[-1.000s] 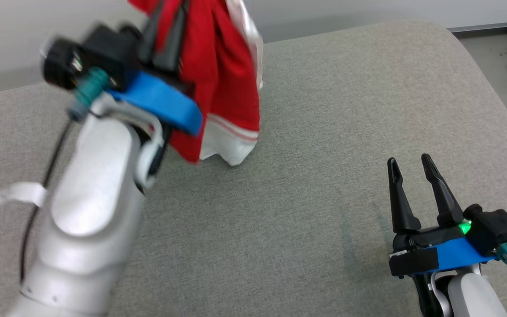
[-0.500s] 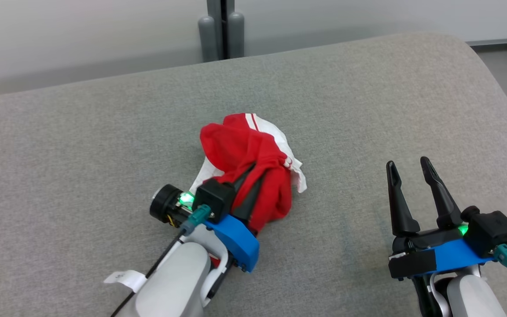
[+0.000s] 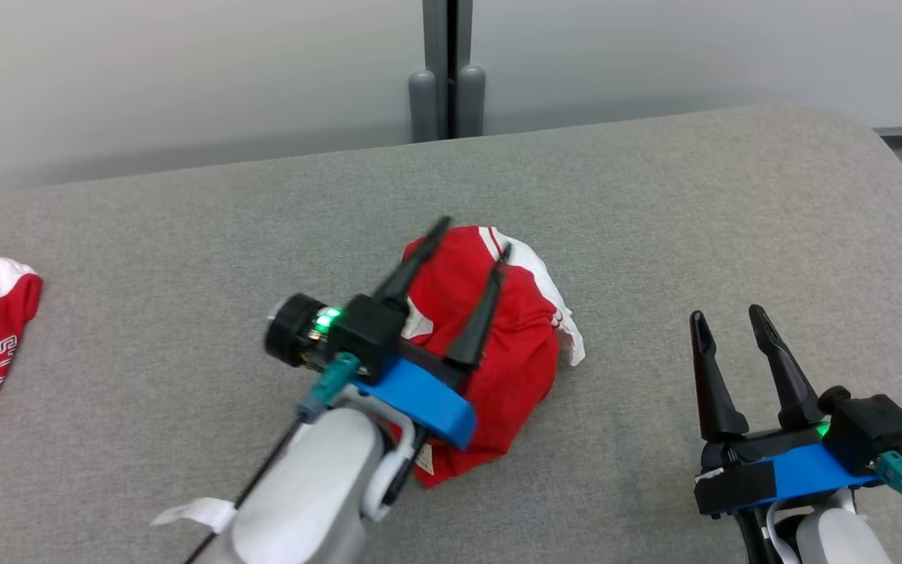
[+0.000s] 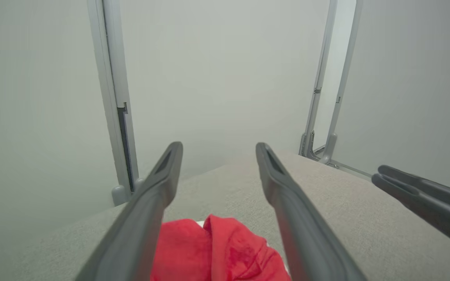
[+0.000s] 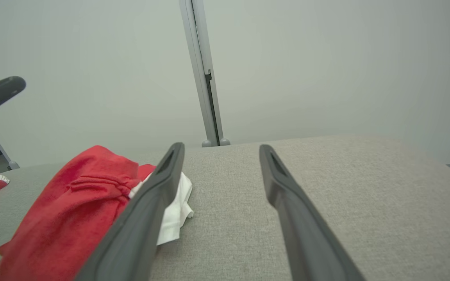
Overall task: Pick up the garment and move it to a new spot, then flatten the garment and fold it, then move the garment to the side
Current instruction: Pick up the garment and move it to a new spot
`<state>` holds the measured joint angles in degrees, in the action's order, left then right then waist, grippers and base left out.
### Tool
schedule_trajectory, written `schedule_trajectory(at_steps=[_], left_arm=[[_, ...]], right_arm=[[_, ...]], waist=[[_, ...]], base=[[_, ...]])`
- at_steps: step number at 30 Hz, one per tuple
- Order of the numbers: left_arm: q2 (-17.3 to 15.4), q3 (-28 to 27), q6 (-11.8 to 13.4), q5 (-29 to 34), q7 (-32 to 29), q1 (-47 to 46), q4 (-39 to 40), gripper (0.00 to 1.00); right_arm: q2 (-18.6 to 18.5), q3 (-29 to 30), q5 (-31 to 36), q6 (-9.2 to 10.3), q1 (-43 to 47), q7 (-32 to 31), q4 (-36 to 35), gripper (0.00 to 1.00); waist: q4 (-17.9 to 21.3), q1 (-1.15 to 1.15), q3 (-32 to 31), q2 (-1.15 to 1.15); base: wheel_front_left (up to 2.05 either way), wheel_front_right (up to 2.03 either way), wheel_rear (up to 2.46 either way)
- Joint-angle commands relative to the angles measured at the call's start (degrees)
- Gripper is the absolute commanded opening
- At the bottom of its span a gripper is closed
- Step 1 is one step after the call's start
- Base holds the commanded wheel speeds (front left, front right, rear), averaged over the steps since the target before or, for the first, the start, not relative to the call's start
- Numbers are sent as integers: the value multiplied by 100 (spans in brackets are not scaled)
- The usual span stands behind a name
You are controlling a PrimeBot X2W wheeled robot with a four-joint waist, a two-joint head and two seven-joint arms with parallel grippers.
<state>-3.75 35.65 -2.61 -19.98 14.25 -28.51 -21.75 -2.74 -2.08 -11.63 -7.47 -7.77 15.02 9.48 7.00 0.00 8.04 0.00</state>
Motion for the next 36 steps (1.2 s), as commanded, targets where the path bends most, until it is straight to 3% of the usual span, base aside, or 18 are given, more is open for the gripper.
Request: schedule_trajectory(at_steps=[1, 8, 15, 24, 36], left_arm=[[-104, -93, 55, -25, 31, 3, 44, 100], [-622, -851, 432, -168, 93, 372, 342, 100], [-1013, -1537, 620, -192, 99, 959, 700, 100], [-1062, -2201, 701, -179, 101, 1824, 1030, 100], [-941, -2560, 481, -2, 101, 2475, 906, 100]], right_arm=[[-27, 8, 28, -5, 43, 22, 2, 100], [-27, 116, 101, -4, 130, 22, 23, 100], [-27, 179, 176, -5, 246, 22, 110, 100], [-27, 202, 240, -4, 375, -63, 145, 100], [-28, 214, 269, -4, 588, -234, 152, 100]], waist=[[-20, 0, -10, 0], [-239, 0, -155, 0], [-474, 0, -335, 0], [-665, 0, -547, 0], [-758, 0, -722, 0]], base=[[0, 0, 0], [0, 0, 0], [0, 0, 0], [0, 0, 0], [0, 0, 0]])
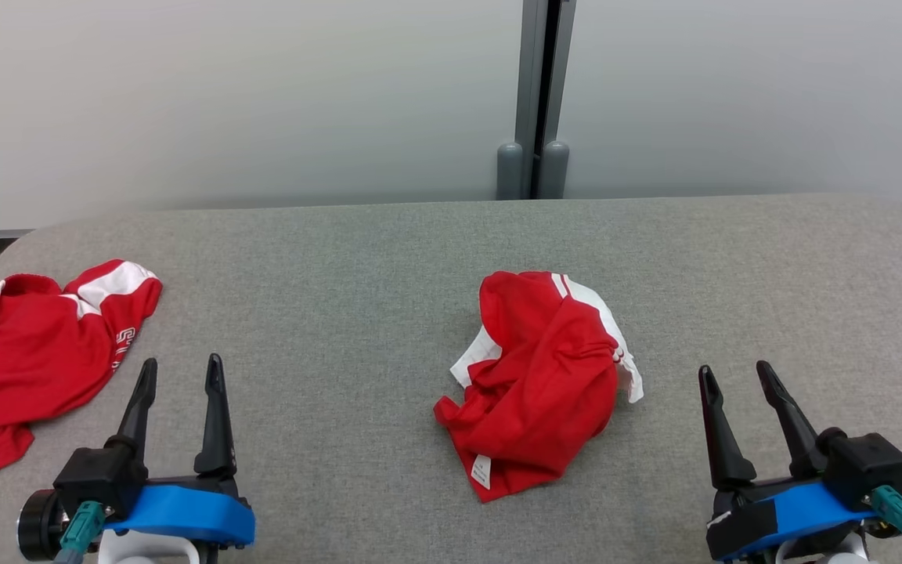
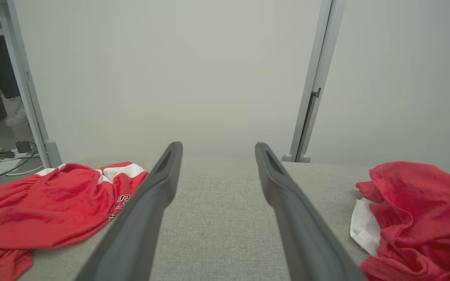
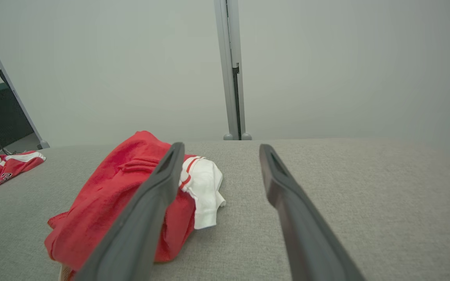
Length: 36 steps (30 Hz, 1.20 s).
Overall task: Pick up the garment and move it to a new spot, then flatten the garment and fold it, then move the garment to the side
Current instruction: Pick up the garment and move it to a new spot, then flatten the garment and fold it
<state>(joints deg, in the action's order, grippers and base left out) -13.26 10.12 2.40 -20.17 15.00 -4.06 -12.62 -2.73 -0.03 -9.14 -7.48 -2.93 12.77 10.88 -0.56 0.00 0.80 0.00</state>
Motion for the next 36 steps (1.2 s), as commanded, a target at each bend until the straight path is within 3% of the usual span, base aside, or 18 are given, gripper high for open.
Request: schedule_trajectory(at_steps=[1, 28, 36], left_arm=[[20, -25, -25, 37, 27, 36, -11, 100], [179, -180, -170, 322, 27, -40, -166, 100], [263, -157, -239, 365, 27, -197, -205, 100]], right_arm=[[-29, 11, 23, -4, 115, -12, 17, 100], [-29, 20, 17, -3, 30, -83, 132, 100], [-27, 3, 308, -3, -447, -242, 85, 100]], waist=[[-9, 0, 0, 0], [-44, 0, 59, 0], [-145, 0, 193, 0]], base=[[0, 0, 0], [0, 0, 0], [0, 0, 0]])
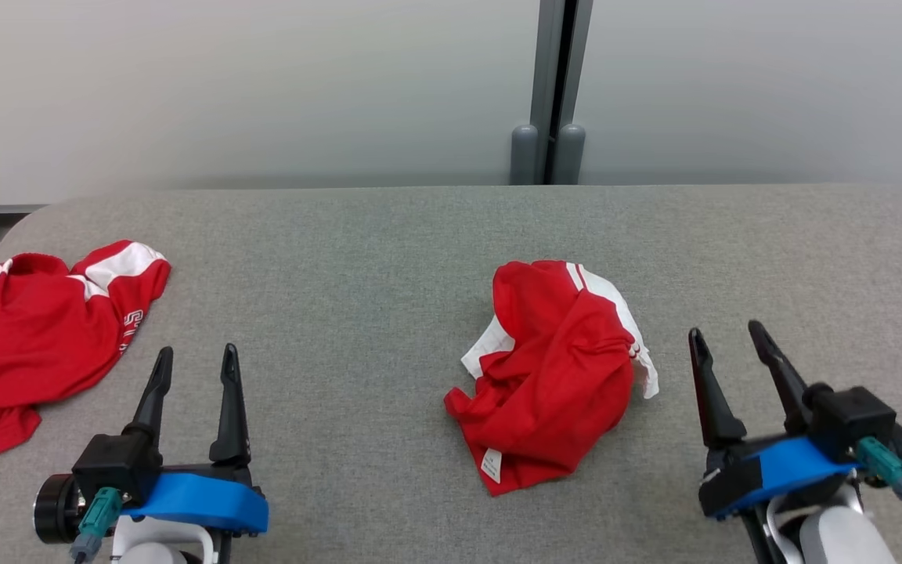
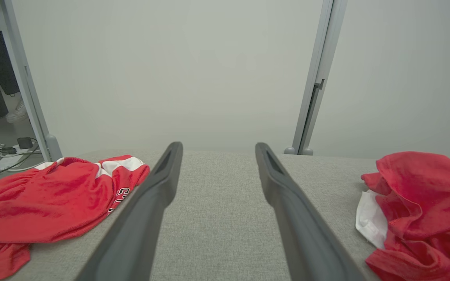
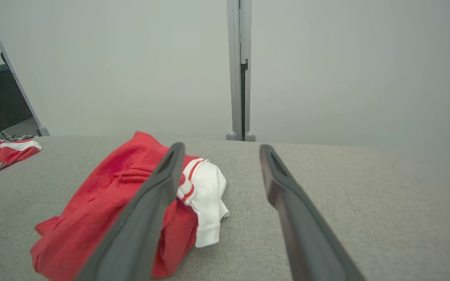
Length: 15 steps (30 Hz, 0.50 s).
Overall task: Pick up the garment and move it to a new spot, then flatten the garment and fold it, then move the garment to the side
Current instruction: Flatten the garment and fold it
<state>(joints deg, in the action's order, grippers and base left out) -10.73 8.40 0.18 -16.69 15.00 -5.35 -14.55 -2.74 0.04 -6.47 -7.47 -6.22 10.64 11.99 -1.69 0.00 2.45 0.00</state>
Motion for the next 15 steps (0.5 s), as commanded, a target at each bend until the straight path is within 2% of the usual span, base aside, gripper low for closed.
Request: schedule_trajectory(at_steps=[1, 7, 15], left_arm=[[32, 25, -31, 31, 27, -103, -18, 100], [149, 96, -118, 103, 27, -343, -74, 100], [335, 179, -265, 216, 27, -703, -133, 100]], right_arm=[[-26, -16, 114, -5, -244, -46, -44, 100], [-102, -23, 492, -4, -1176, -306, -54, 100], [-577, 19, 574, -4, -2341, -832, 617, 100]], waist=[[-59, 0, 53, 0], [-276, 0, 271, 0], [-631, 0, 684, 0]], base=[[0, 0, 0], [0, 0, 0], [0, 0, 0]])
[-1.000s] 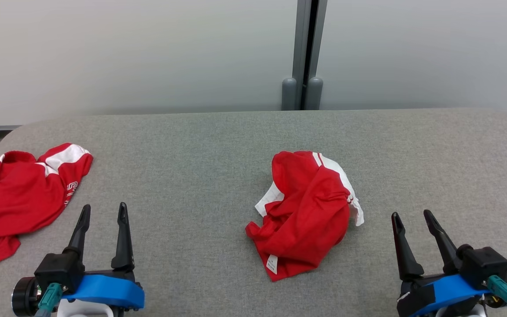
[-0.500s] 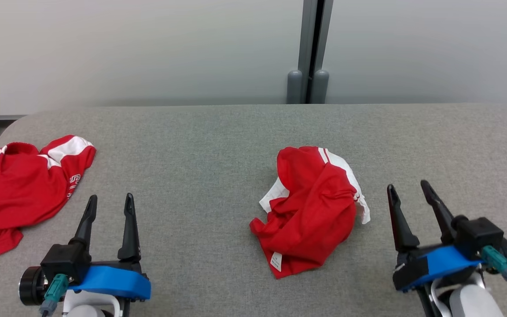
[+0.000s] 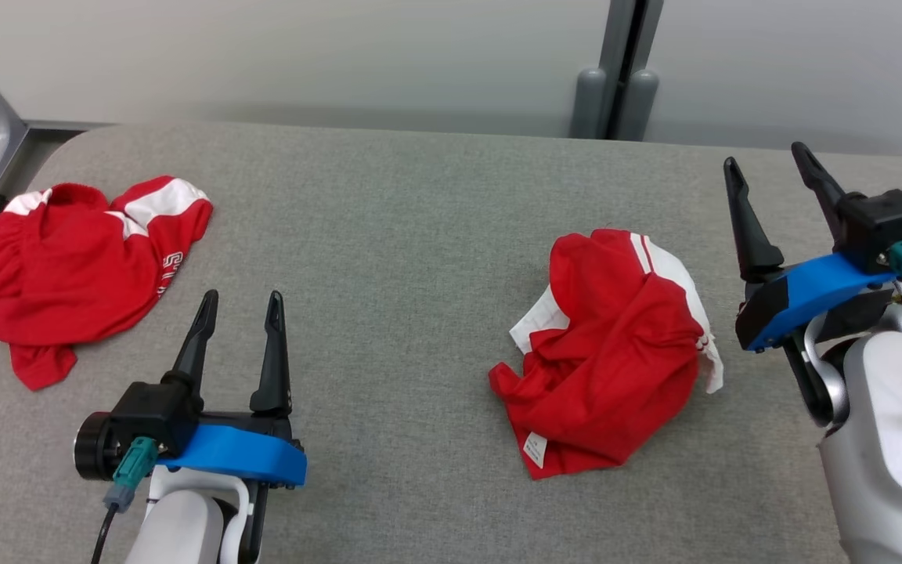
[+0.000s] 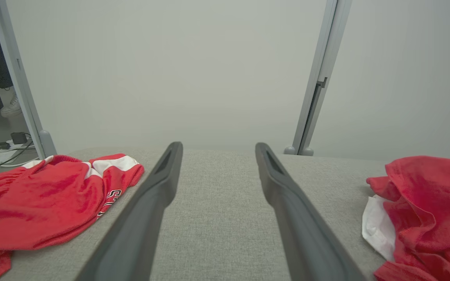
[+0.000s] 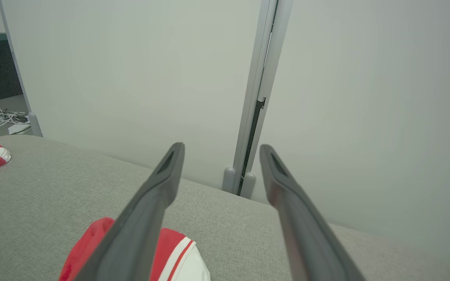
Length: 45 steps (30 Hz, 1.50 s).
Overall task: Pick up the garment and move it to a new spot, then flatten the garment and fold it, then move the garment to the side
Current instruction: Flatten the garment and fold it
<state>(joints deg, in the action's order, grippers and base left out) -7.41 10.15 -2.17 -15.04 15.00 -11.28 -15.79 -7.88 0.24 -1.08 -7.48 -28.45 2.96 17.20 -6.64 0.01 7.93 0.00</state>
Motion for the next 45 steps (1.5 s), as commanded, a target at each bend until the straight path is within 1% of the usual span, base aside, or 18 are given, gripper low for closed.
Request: schedule_trajectory(at_steps=[1, 6, 12, 20, 26, 27, 28, 29, 33, 36, 42, 43, 45], left_arm=[[27, 12, -49, 60, 27, -157, -20, 100], [150, 11, -129, 113, 27, -375, -88, 100], [269, 5, -192, 152, 27, -519, -162, 100], [344, -55, -263, 228, 27, -561, -230, 100], [380, -87, -293, 275, 27, -533, -296, 100], [385, -97, -300, 285, 27, -520, -303, 100], [388, -110, -306, 297, 27, -503, -310, 100], [393, -122, -310, 302, 27, -486, -316, 100], [403, -171, -323, 331, 27, -413, -331, 100], [406, -247, -329, 345, 27, -349, -327, 100], [415, -351, -332, 360, 27, -218, -314, 100], [415, -351, -332, 360, 27, -218, -314, 100], [419, -378, -336, 374, 27, -173, -309, 100]], right_arm=[[-127, 6, 48, -3, -206, -131, 216, 100], [-369, -75, 7, -3, -567, -381, 971, 100], [-515, -175, -100, -3, -619, -404, 1953, 100], [-546, -280, -106, -3, -659, -428, 3148, 100], [-384, -527, -225, -10, -661, -518, 3734, 100], [-349, -589, -271, -10, -672, -511, 3789, 53], [-332, -633, -323, -10, -698, -444, 3810, 24], [-337, -668, -350, -10, -731, -419, 3847, 0], [-507, -672, -510, -2, -902, -148, 3896, 0], [-673, -551, -621, -2, -964, 91, 3904, 0], [-1234, -183, -707, -2, -1028, 423, 3933, 0], [-1234, -183, -707, -2, -1028, 423, 3933, 0], [-1429, -48, -703, -2, -1049, 516, 3883, 0]], waist=[[-185, -1, 190, 0], [-403, -1, 391, 0], [-608, -1, 520, 0], [-732, -1, 583, 0], [-757, -1, 523, 0], [-749, -1, 509, 0], [-737, -1, 490, 0], [-721, -1, 468, 0], [-632, -1, 354, 0], [-538, -1, 258, 0], [-339, -1, 68, 0], [-339, -1, 68, 0], [-288, -1, 32, 0]], base=[[0, 0, 0], [0, 0, 0], [0, 0, 0], [0, 0, 0], [0, 0, 0], [0, 0, 0], [0, 0, 0], [0, 0, 0], [0, 0, 0], [0, 0, 0], [0, 0, 0], [0, 0, 0], [0, 0, 0]])
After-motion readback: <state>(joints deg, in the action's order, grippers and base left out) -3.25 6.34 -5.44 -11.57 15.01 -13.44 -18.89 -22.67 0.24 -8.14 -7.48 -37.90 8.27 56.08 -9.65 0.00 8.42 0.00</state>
